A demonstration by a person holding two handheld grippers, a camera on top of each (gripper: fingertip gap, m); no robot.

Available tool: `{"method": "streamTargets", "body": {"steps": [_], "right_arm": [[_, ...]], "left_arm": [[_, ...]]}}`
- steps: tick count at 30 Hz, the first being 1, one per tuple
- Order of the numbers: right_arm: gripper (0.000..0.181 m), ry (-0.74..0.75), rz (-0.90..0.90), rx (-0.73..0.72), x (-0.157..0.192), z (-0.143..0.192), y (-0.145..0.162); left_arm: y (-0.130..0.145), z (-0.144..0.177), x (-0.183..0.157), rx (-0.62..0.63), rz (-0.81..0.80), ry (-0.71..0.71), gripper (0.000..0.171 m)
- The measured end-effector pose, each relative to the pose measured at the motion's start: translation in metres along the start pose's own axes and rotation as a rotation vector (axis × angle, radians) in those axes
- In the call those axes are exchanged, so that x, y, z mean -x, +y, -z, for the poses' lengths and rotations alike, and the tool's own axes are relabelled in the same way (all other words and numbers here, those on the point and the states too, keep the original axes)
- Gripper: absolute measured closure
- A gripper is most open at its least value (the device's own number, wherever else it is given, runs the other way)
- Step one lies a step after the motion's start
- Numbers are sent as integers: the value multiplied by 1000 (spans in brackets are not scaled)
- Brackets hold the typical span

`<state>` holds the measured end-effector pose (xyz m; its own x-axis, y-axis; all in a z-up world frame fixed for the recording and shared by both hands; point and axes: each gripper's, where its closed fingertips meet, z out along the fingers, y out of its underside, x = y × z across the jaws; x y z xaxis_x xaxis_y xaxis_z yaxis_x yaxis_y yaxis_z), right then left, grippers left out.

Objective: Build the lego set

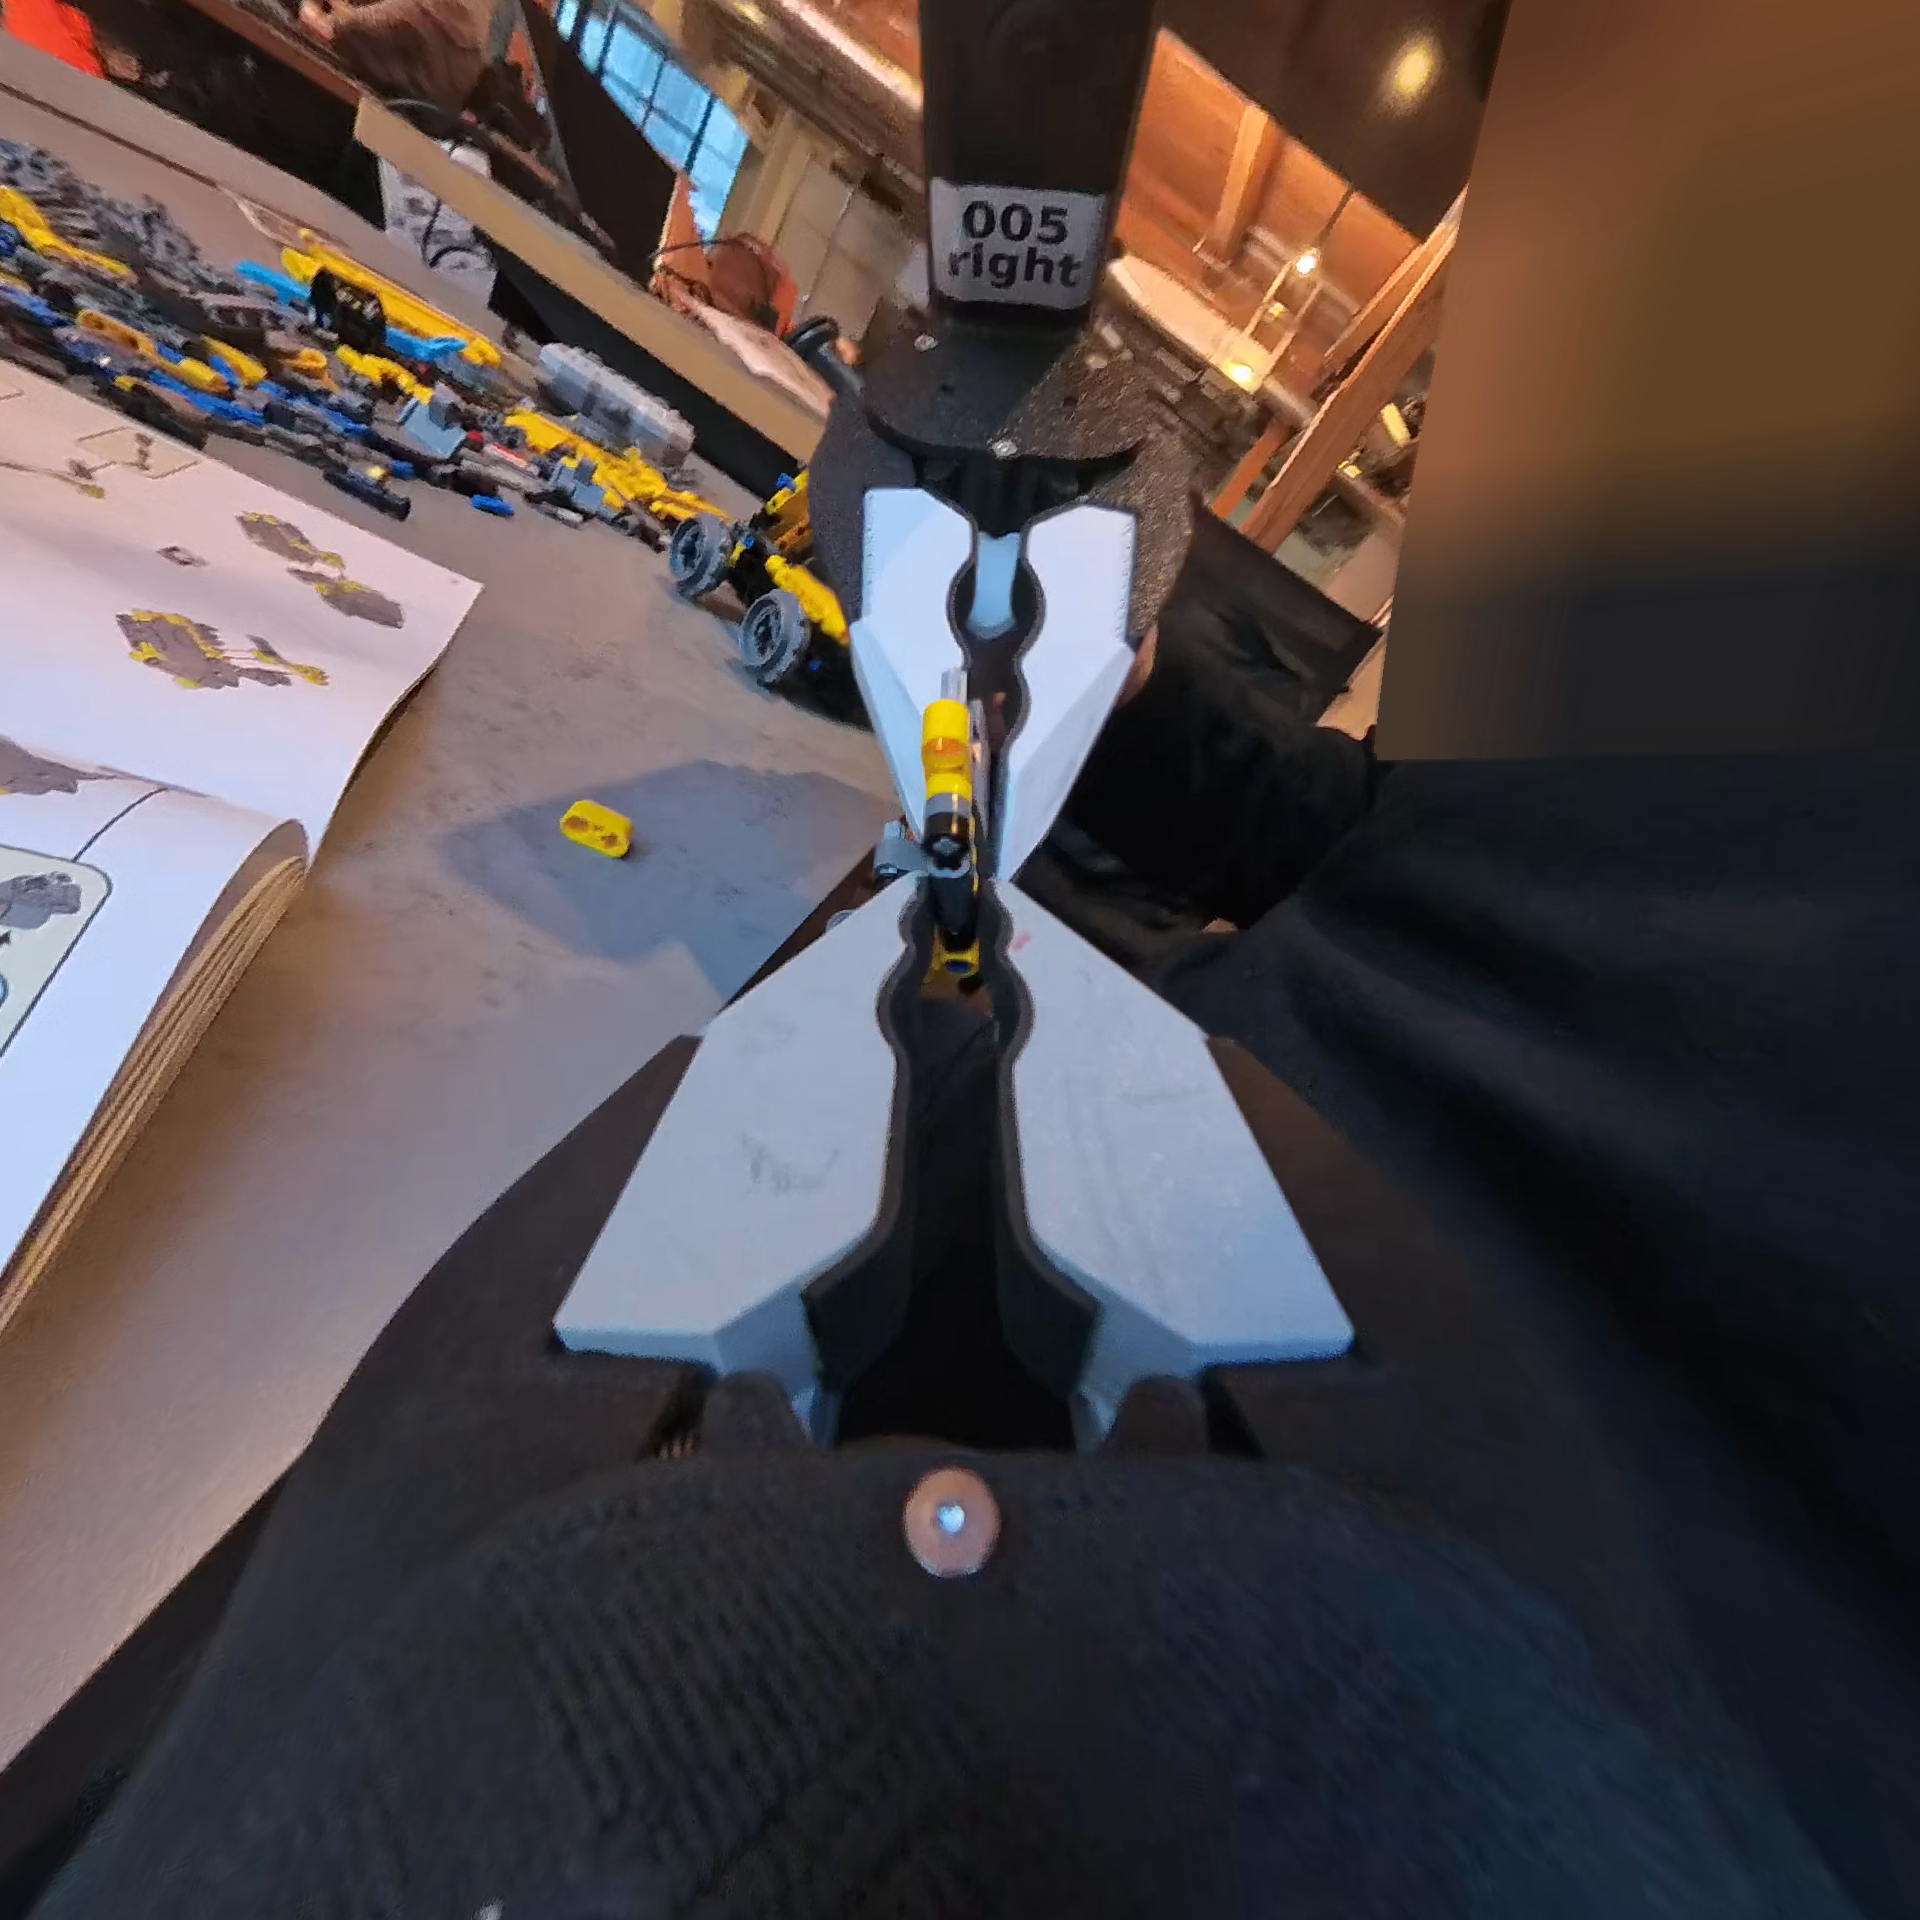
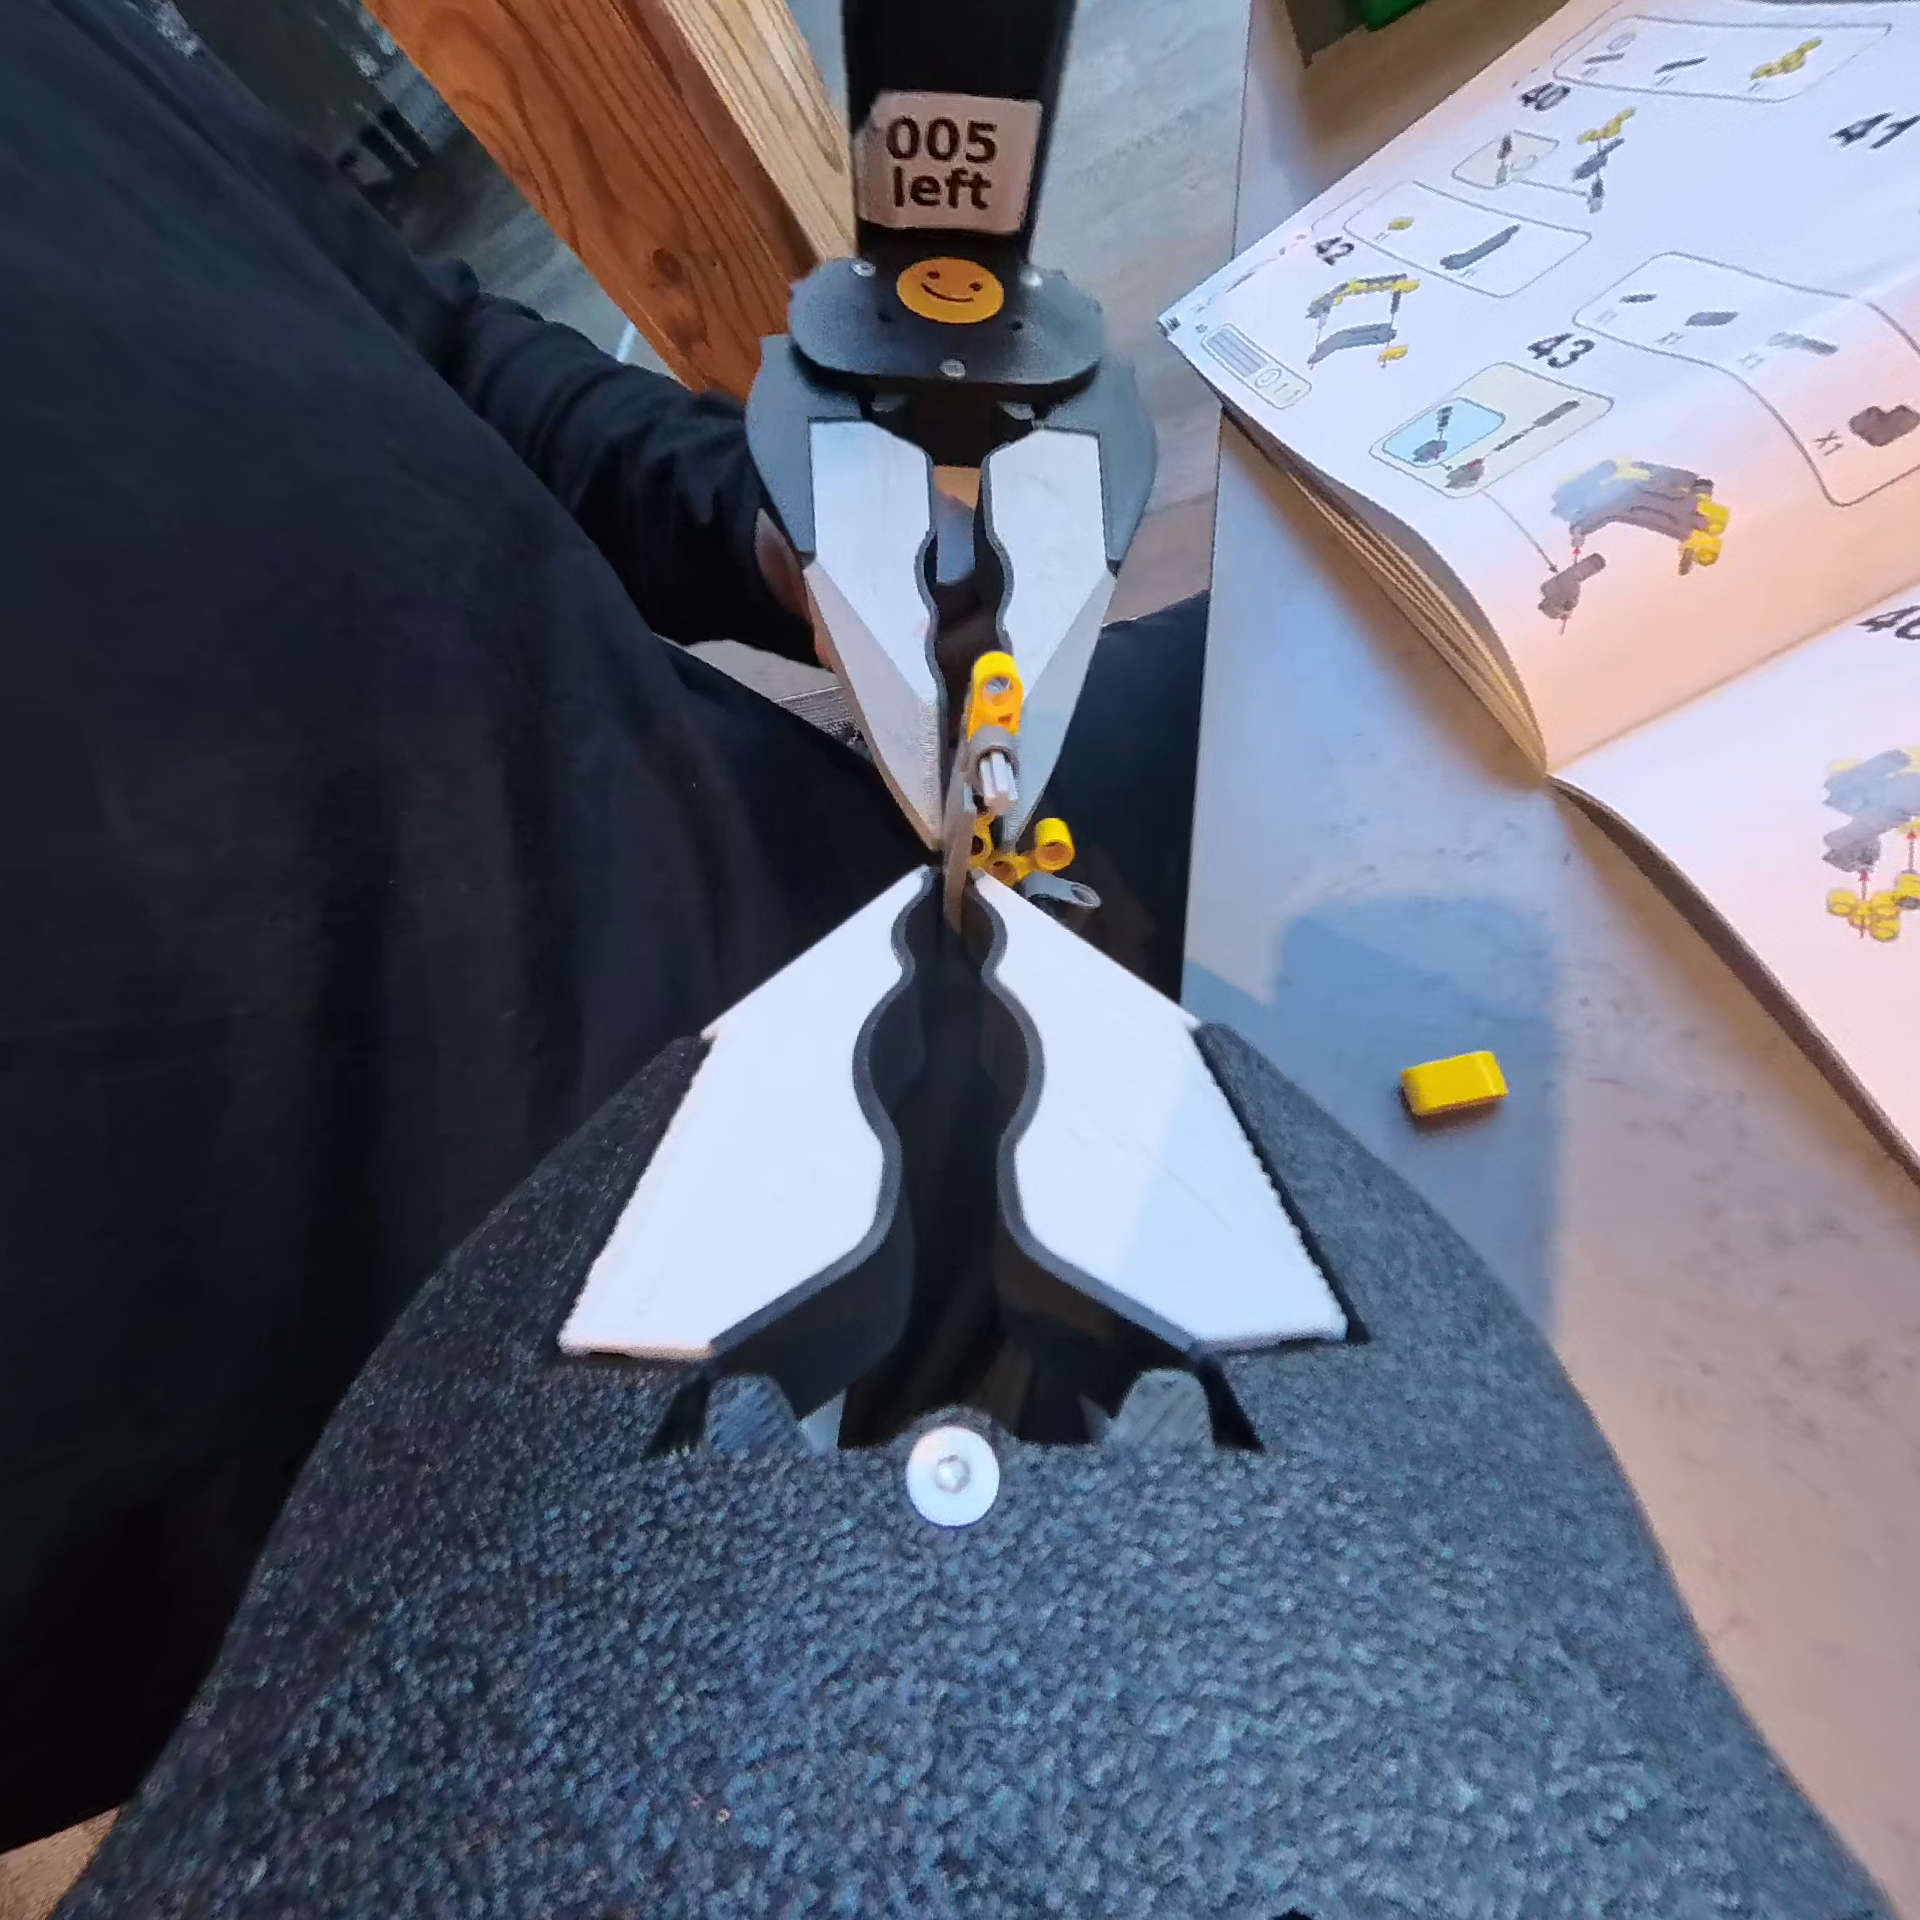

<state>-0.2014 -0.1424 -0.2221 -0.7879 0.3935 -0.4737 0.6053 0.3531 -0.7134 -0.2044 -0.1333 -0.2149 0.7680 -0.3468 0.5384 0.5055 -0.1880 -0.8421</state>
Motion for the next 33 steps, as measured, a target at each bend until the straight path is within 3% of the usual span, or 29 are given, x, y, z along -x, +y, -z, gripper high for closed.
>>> {"method": "streamTargets", "body": {"steps": [6, 22, 29, 33], "right_arm": [[179, -32, -33, -4, 0, -2, 3], [179, -77, -39, -59, 4, -1, 2], [174, -61, 65, -132, 10, 5, -2], [167, -32, 16, -157, 5, 16, -8]], "left_arm": [[3, -1, 1, 37, -5, -26, 164], [-3, -9, -4, -30, 107, 19, 164], [-8, -11, -15, 24, -166, -53, 165], [-9, -4, -7, -54, -20, -31, 165]]}}
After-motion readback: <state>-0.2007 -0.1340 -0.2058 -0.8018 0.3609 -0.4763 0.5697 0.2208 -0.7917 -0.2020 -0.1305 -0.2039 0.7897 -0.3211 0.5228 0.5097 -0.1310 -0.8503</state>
